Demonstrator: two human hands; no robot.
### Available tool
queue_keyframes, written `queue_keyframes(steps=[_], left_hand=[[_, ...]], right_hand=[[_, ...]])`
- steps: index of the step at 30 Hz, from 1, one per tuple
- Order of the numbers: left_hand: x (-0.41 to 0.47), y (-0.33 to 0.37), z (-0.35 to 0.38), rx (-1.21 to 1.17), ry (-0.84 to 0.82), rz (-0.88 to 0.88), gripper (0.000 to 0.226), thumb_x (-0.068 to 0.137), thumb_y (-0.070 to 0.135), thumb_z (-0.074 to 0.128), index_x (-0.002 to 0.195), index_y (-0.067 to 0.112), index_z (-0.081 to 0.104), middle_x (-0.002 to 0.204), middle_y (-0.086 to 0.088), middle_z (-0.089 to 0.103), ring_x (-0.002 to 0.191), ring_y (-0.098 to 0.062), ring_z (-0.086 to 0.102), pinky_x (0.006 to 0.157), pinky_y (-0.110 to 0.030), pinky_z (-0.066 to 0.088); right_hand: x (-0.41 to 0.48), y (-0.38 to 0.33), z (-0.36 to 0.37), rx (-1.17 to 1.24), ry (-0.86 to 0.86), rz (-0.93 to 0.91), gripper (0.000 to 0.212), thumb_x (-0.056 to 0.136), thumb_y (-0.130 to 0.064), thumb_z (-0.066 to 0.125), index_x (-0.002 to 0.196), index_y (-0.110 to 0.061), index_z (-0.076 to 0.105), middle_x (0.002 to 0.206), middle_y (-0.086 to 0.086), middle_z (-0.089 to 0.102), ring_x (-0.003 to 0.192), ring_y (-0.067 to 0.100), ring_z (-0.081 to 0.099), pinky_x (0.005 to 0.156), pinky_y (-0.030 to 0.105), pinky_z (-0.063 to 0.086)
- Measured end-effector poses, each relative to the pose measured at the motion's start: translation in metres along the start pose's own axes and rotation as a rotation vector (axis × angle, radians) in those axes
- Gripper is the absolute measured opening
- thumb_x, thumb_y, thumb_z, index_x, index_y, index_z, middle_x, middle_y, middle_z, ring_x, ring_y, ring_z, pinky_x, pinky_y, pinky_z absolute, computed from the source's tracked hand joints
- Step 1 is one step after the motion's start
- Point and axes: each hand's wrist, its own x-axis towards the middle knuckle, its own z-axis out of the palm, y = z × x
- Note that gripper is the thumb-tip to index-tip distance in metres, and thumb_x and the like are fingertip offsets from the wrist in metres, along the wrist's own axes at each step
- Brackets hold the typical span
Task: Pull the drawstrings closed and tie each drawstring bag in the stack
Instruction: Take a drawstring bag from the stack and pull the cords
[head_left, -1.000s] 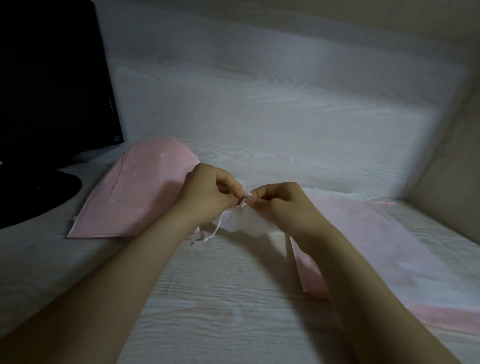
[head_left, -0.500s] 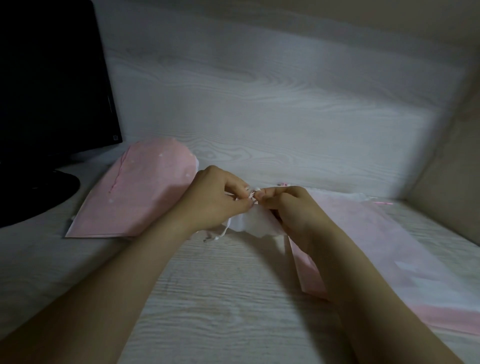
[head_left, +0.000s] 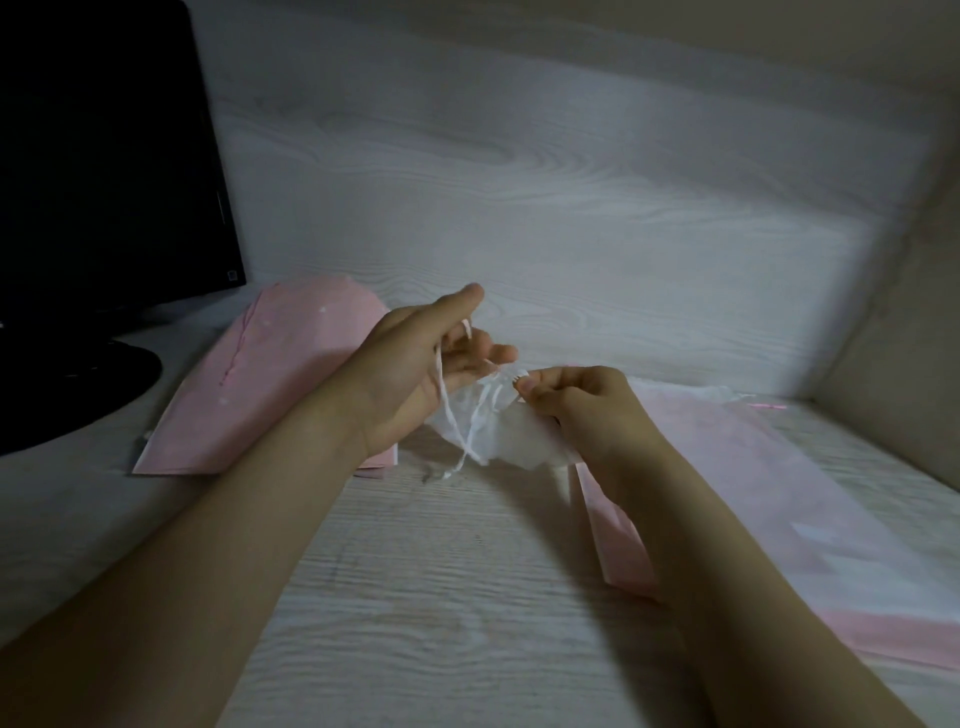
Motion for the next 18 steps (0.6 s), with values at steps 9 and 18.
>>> queue_keyframes(steps=[9, 18], left_hand=[[0.008, -0.005, -0.013, 0.083, 0.264, -0.047, 0.043, 0.110, 0.033, 0.051, 0.070, 0.024, 0.035, 0.059, 0.006, 0.025, 0.047, -0.010, 0.016, 0.040, -0.022, 0.014], [0.010, -0.012, -0.021, 0.239, 0.239, -0.298, 0.038, 0.102, 0.025, 0.056, 0.069, 0.026, 0.036, 0.056, 0.007, 0.022, 0.040, -0.008, 0.014, 0.035, -0.018, 0.012]], right_hand=[[0.001, 0.006, -0.003, 0.058, -0.047, -0.025, 0.007, 0.090, -0.008, 0.078, 0.093, -0.005, 0.083, 0.087, 0.009, 0.079, 0.077, 0.020, 0.068, 0.077, 0.035, 0.058], [0.009, 0.013, -0.004, -0.109, 0.133, -0.068, 0.010, 0.088, -0.007, 0.078, 0.080, -0.010, 0.082, 0.074, 0.001, 0.076, 0.065, 0.008, 0.065, 0.065, 0.028, 0.055]])
